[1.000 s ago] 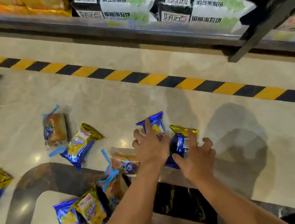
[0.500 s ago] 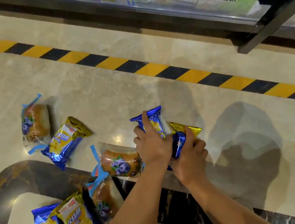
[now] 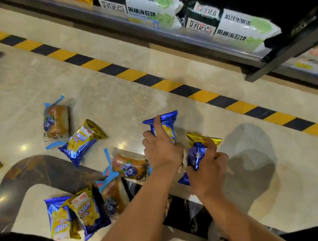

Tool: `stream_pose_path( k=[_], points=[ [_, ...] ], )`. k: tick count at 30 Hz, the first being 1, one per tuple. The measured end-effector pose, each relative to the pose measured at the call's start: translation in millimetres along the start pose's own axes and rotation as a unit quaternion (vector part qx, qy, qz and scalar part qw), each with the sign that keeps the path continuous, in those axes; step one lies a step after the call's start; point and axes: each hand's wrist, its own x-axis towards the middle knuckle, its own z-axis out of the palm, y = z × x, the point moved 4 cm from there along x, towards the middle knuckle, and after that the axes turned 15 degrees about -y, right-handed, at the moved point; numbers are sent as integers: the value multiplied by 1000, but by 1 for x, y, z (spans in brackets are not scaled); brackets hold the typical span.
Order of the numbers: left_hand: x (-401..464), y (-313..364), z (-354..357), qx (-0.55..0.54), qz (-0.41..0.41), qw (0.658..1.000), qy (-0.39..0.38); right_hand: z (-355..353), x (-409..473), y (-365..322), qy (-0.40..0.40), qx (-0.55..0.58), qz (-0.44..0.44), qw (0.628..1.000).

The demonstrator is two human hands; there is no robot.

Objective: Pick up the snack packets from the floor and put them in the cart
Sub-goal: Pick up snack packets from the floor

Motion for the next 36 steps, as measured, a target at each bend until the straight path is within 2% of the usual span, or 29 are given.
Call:
stream_pose_path(
  k=[7,11,14,18,26,32,36],
  points=[
    [-154,60,-130,-18,-7,1000,12,-150,-120,-100,-38,47,-59,996],
    [-264,94,-221,-81,18,996,17,-235,-210,-179,-38,50,-99,993],
    [-348,117,-293,-128,37,990,37,-285,-278,-241,-56,55,-128,989],
    [-451,137,-377,-110,34,991,68,-338,-368,-317,-98,74,-192,974],
    [-588,117,-478,-174,33,969,171,-376,-497,-408,-141,83,-281,946],
    [-658,80,-491,-207,6,942,263,-379,-548,-434,-206,68,-339,915],
    [-697,56,-477,-246,-47,917,311,-379,-569,-440,-247,18,-397,884]
  ],
)
